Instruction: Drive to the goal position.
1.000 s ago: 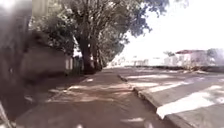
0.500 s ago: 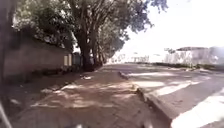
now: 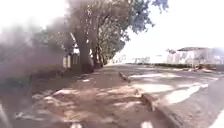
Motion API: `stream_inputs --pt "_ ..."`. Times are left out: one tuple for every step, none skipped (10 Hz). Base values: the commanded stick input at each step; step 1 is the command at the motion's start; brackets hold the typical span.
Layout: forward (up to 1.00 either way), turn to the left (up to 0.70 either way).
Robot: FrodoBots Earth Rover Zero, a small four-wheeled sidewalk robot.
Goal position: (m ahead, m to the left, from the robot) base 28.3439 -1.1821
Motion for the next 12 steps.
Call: stream_inputs --pt "0.65 0.00" --pt "0.68 0.00" --pt "0.70 0.00" --pt "0.70 0.00" --pt "0.70 0.00" --pt "0.70 0.00" --pt "0.70 0.00" --pt "0.70 0.00" --pt "0.70 0.00" --pt "0.70 0.00" --pt "0.70 0.00" --pt "0.70 0.00"
